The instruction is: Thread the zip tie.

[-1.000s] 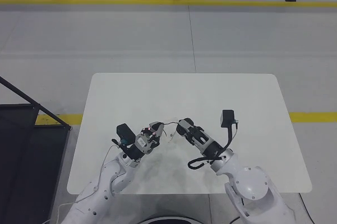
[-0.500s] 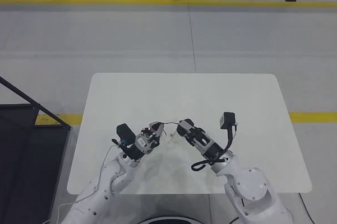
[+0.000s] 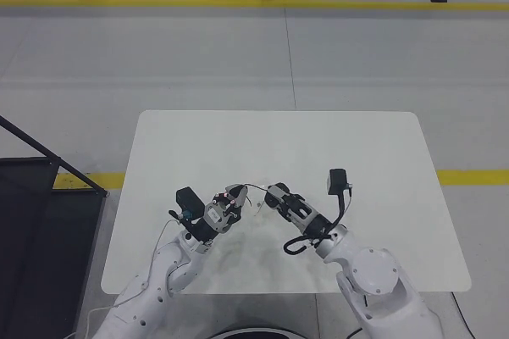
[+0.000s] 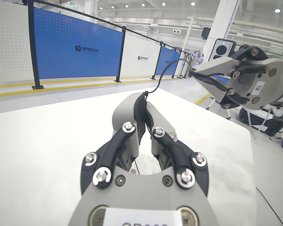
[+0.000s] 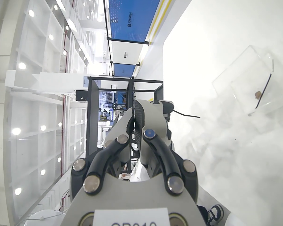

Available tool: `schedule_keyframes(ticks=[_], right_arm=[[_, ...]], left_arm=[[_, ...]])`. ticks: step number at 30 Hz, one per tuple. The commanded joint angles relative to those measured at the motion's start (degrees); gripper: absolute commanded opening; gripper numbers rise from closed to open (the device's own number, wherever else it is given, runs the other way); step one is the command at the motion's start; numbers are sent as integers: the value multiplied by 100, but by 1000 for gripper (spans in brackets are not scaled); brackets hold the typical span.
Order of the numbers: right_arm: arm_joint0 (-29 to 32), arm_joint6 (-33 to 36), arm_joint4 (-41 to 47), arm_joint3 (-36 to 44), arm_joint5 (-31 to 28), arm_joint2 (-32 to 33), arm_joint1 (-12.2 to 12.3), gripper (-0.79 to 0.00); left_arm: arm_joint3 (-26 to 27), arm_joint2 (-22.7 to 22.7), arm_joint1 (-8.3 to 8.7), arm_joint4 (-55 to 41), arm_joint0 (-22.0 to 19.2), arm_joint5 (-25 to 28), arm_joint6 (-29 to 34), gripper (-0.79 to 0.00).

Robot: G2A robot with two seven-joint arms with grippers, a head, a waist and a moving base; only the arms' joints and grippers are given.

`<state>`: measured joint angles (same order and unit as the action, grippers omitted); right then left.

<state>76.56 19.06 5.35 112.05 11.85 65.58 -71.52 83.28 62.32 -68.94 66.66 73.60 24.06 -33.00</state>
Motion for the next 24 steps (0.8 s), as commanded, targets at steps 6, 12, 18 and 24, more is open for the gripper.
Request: schedule_keyframes(ticks=[6,12,18,24], right_arm=[[150,0,-289,103,153,37,24,-785],[167,-79,-683,182,716,-69,26,-785],[-43,-42,-706,97,988,-200,-10,-785],[-19,-55,-708,119,768,-198,-19,-785]], left_arm=[[122,89,-17,-127,91,-84,59,-785],[152,125,-34,-135,129,-88,46,-785],[168,144,-43,-42,155,-28,54,-785],[155,152,-45,131,166,77,63,-785]])
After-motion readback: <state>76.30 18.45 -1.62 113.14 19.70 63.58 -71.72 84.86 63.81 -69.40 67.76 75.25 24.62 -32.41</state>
